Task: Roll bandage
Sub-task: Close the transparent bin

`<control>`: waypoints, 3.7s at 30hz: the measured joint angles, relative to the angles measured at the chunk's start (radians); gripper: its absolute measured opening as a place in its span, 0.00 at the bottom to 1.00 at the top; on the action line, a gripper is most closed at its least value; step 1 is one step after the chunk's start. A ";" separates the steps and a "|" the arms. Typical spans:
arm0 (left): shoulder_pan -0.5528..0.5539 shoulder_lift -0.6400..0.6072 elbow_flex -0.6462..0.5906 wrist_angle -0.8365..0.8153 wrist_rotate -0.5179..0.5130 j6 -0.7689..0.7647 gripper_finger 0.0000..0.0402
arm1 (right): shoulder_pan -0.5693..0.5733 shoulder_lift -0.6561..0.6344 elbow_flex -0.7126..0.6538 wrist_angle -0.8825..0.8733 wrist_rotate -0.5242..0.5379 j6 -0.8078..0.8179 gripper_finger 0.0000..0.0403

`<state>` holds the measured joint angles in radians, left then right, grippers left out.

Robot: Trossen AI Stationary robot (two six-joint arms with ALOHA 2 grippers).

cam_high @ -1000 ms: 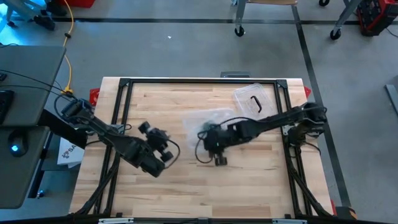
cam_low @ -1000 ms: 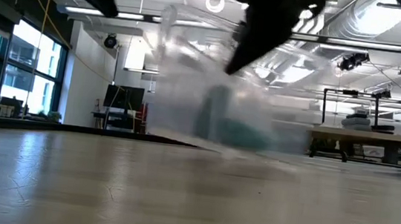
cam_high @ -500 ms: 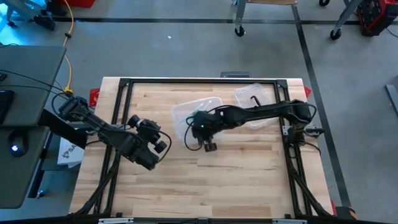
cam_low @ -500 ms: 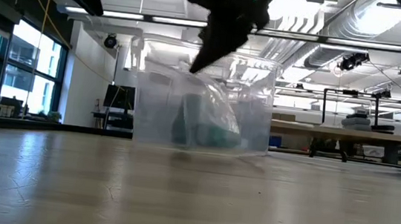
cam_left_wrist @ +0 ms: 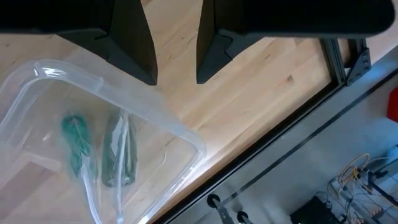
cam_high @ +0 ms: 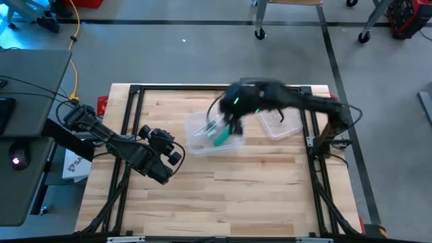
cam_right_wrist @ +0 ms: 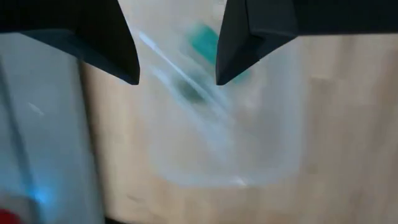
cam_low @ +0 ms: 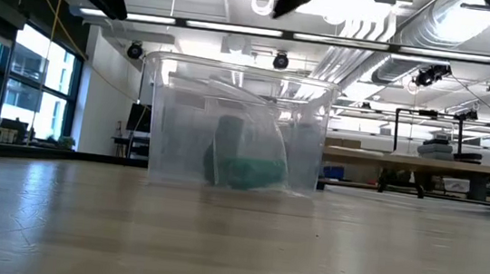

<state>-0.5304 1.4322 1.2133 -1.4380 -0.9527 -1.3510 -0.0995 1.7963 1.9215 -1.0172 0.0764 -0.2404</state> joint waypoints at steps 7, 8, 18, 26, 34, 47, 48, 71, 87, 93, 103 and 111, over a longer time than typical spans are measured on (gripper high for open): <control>0.000 0.000 0.000 -0.002 -0.001 0.006 0.26 | -0.385 -0.223 -0.257 -0.107 -0.028 0.165 0.47; 0.000 0.000 0.000 -0.002 -0.002 0.018 0.26 | -0.447 -0.253 -0.330 -0.106 -0.018 0.199 0.47; 0.009 0.000 -0.087 0.069 -0.156 0.070 0.26 | -0.833 -0.334 -0.840 0.032 -0.078 0.325 0.47; 0.015 0.000 -0.122 0.108 -0.115 0.071 0.26 | -0.851 -0.266 -0.961 0.172 -0.127 0.285 0.47; -0.006 0.000 -0.122 0.073 -0.044 0.026 0.26 | -0.849 -0.197 -1.017 0.207 -0.128 0.218 0.42; -0.072 -0.277 -0.356 0.194 0.132 -0.257 0.22 | -0.754 -0.242 -0.749 0.031 -0.047 0.002 0.04; -0.058 -0.315 -0.406 0.269 0.126 -0.223 0.21 | -0.720 -0.254 -0.696 0.014 -0.007 -0.011 0.03; 0.649 -0.449 -0.885 1.656 0.450 0.969 0.00 | -0.125 -0.022 0.116 -0.288 -0.188 -0.217 0.03; 0.726 -0.028 -0.802 2.115 0.667 1.040 0.00 | -0.064 0.166 0.175 -0.395 -0.277 -0.136 0.04; 0.707 -0.038 -0.758 2.107 0.691 1.090 0.00 | -0.087 0.203 0.175 -0.394 -0.312 -0.132 0.04; 0.707 -0.135 -0.753 1.865 0.670 1.073 0.00 | -0.090 0.184 0.175 -0.468 -0.250 -0.073 0.04; 0.701 -0.198 -0.753 1.855 0.652 1.073 0.00 | -0.090 0.221 0.175 -0.460 -0.232 -0.048 0.04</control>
<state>0.1705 1.2340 0.4606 0.4172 -0.3010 -0.2775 -0.1894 2.0172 2.0960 -1.4771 -0.1557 -0.2884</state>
